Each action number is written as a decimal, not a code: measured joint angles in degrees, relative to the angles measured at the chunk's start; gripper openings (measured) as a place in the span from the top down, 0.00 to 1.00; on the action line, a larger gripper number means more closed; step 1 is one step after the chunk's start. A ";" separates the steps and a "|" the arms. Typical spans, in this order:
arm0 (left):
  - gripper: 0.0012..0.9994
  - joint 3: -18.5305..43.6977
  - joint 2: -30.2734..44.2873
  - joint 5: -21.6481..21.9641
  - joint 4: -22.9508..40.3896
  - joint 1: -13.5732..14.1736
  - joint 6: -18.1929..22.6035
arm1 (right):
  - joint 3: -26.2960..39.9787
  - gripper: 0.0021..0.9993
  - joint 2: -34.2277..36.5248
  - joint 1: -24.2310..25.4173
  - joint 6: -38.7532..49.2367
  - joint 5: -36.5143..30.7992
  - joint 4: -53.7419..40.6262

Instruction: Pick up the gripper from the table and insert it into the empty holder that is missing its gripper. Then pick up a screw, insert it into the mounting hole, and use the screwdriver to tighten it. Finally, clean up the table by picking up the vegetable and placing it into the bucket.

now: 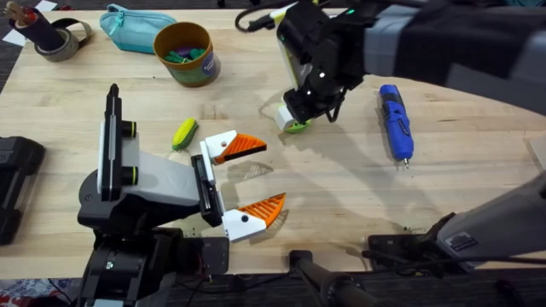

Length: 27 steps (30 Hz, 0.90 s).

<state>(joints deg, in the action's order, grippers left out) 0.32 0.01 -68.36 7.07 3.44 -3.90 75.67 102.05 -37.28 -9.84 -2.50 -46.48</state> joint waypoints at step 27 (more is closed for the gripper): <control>0.01 0.00 0.00 0.00 -0.05 0.00 -0.02 | -6.43 0.36 -8.11 0.84 0.01 0.32 3.11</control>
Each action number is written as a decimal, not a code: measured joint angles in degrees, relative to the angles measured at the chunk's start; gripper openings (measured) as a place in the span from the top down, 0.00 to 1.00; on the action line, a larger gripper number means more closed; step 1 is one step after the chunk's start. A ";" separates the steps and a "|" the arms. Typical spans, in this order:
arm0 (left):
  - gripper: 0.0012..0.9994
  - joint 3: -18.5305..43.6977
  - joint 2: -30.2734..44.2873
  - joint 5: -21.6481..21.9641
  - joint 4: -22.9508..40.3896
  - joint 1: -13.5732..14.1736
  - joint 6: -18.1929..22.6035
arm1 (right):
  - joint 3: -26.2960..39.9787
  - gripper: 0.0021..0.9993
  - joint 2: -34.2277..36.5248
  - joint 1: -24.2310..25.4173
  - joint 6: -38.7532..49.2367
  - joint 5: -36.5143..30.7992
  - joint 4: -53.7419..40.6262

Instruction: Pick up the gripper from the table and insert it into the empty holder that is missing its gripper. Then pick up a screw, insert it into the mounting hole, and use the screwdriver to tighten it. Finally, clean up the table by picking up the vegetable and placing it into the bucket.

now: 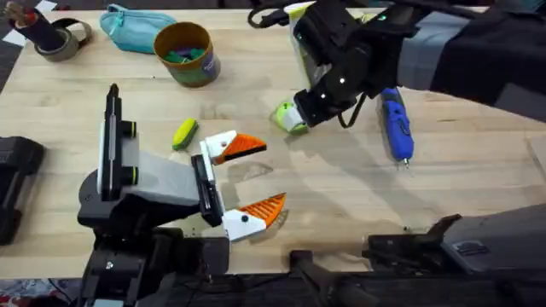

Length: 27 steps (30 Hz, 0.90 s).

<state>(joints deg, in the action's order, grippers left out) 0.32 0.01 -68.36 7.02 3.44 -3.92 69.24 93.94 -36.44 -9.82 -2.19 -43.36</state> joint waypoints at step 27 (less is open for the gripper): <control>0.01 0.00 0.00 0.00 0.01 0.00 0.00 | -0.40 0.49 5.83 1.13 -0.02 0.10 3.84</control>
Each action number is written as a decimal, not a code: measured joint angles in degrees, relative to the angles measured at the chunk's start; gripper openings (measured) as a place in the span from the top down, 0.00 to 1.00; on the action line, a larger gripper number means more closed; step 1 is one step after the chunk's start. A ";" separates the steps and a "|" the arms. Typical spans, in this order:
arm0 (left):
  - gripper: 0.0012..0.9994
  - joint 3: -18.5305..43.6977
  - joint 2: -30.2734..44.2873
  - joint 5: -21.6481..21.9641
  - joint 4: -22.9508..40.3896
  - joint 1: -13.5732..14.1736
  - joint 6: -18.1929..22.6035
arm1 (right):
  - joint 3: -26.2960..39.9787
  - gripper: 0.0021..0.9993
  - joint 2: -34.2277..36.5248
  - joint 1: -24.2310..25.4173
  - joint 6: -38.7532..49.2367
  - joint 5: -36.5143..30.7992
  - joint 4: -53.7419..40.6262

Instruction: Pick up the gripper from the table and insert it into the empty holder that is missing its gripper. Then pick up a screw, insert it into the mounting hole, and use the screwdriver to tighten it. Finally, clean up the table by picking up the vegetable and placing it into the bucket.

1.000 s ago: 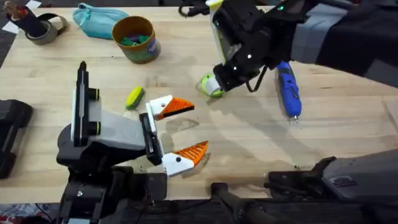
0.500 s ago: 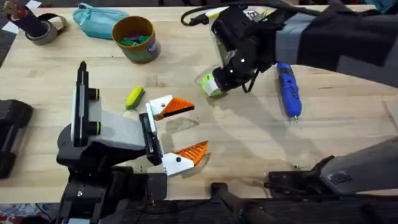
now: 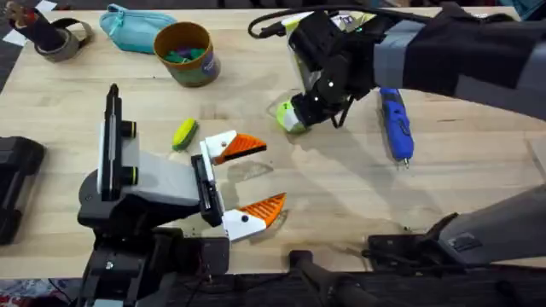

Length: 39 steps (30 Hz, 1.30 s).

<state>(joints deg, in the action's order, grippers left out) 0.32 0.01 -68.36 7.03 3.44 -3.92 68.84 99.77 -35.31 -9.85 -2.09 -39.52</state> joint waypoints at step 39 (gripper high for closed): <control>0.01 0.00 0.00 0.00 -0.02 0.00 0.00 | 0.00 0.65 0.89 -0.68 0.02 0.00 0.15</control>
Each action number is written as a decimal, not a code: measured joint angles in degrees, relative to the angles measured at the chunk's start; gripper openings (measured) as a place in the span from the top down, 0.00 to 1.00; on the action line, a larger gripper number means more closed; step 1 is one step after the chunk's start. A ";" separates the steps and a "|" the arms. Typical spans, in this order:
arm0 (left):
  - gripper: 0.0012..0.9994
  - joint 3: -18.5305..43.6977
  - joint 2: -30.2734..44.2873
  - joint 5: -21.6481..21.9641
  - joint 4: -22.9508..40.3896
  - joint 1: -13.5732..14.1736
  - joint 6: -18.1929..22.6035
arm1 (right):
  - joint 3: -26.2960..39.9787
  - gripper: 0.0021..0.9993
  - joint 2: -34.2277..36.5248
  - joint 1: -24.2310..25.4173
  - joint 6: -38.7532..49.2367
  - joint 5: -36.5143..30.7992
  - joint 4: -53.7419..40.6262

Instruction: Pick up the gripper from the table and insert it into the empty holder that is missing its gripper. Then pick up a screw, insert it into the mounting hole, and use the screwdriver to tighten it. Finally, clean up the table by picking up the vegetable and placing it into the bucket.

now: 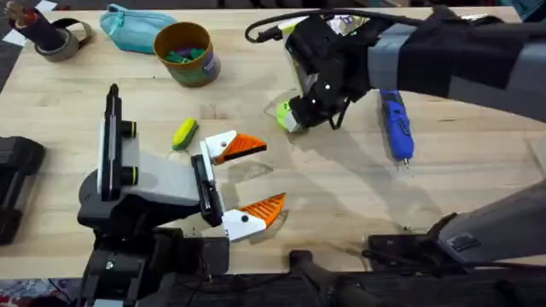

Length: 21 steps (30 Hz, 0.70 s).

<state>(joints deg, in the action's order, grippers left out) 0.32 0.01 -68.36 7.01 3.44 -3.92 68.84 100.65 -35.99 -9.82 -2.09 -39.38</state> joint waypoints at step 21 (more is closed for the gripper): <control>0.01 0.00 0.00 0.00 -0.01 0.00 0.00 | 0.00 0.87 0.03 0.00 0.00 -0.02 0.09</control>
<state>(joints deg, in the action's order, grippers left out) 0.32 0.01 -68.36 7.01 3.44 -3.92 68.84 100.68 -35.99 -9.82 -2.11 -39.29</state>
